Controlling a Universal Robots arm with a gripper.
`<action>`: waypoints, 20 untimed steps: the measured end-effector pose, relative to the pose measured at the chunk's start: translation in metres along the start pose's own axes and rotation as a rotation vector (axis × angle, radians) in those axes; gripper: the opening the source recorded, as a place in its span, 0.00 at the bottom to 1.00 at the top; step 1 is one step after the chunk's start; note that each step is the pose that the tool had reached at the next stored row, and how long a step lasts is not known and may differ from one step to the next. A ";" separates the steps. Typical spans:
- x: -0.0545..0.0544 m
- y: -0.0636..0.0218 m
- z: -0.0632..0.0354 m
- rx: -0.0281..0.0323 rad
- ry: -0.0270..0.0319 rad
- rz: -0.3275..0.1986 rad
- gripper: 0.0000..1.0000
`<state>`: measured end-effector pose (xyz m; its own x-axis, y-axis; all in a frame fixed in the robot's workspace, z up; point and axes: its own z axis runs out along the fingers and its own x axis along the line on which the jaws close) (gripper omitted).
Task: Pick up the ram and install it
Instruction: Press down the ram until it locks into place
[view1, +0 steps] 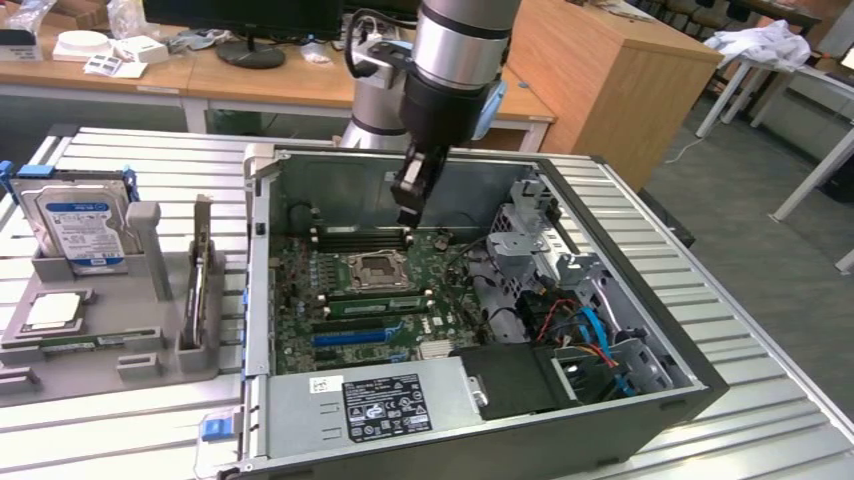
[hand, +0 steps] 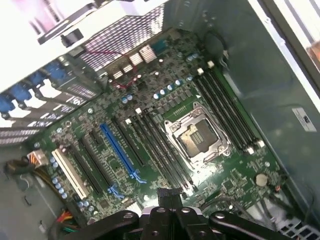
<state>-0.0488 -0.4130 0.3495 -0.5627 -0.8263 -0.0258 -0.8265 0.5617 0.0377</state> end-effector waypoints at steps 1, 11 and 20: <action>0.000 0.0000 0.0001 0.0004 -0.0006 0.015 0.11; 0.000 0.0003 0.0011 0.0044 -0.0064 0.170 0.11; 0.001 0.0006 0.0021 0.0089 -0.0129 0.342 0.11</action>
<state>-0.0496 -0.4130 0.3474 -0.8075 -0.5893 -0.0258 -0.5899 0.8066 0.0376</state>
